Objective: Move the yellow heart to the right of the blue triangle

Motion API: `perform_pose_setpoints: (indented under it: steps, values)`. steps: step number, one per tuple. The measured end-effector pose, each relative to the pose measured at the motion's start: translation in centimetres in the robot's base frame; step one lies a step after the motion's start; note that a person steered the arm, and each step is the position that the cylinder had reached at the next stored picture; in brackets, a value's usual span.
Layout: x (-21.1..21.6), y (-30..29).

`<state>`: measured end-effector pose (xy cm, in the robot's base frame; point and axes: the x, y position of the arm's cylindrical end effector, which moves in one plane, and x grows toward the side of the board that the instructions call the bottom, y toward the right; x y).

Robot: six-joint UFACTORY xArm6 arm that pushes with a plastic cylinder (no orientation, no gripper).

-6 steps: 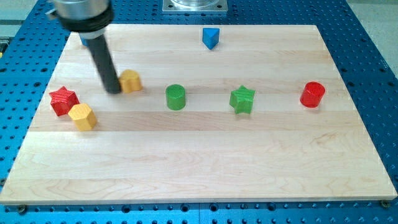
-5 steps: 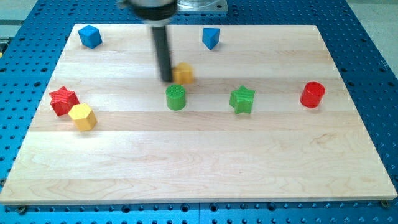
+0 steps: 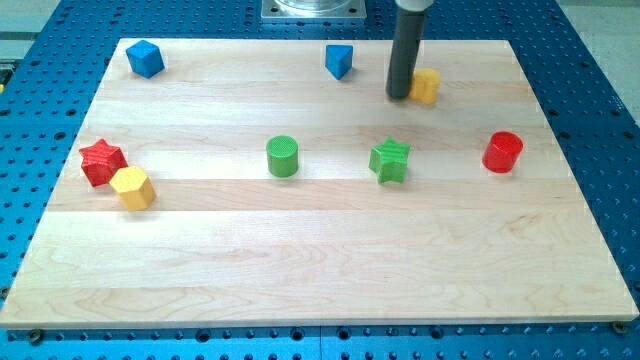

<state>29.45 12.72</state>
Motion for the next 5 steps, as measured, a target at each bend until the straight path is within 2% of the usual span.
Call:
perform_pose_setpoints:
  steps: [1, 2, 3, 4, 5]
  values:
    - [3.9, -2.7]
    - [7.5, 0.7]
    - [3.0, 4.2]
    - [-1.0, 5.0]
    - [-1.7, 3.8]
